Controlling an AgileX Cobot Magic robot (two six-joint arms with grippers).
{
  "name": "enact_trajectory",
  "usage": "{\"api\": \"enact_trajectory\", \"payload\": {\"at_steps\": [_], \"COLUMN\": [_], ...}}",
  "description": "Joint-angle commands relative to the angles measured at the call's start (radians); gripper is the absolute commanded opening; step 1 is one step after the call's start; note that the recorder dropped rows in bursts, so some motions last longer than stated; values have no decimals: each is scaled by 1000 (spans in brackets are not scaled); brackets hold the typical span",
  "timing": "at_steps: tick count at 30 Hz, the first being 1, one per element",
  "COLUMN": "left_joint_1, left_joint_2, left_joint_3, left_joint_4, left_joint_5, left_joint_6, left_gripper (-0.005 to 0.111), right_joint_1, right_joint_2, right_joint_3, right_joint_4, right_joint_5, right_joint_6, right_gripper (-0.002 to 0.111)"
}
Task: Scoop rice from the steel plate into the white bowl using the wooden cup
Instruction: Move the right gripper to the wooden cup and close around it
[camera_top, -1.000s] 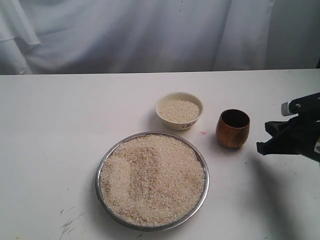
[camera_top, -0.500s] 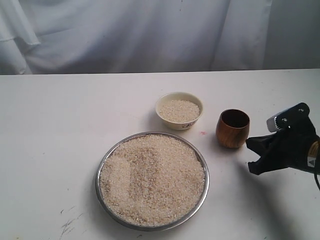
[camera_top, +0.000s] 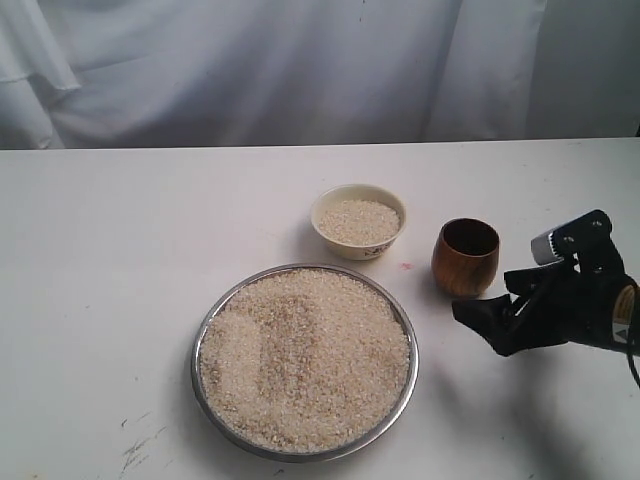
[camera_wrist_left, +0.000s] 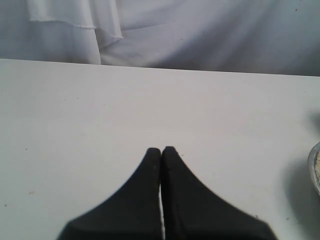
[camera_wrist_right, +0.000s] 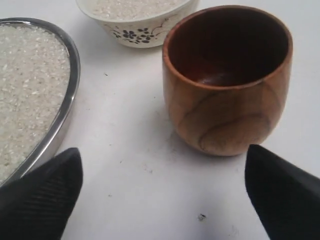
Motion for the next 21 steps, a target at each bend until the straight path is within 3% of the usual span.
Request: {"api": "enact_trajectory", "payload": {"at_steps": [1,12,21], "left_joint_1": [-3,-3,-3], "left_joint_2": [-4,-4,-4], "left_joint_3": [5,5,5], "left_joint_4": [1,1,1], "left_joint_5": [-13,-13,-13], "left_joint_6": [-1,-1,-1], "left_gripper": [0,0,0], "right_joint_1": [-5,-5,44], "right_joint_2": [-1,-1,78], "right_joint_3": [4,4,-43], "right_joint_4": [51,230,244], "right_joint_5": [-7,-15,-70], "right_joint_6": [-1,-180,-185], "right_gripper": [87,87,87]}}
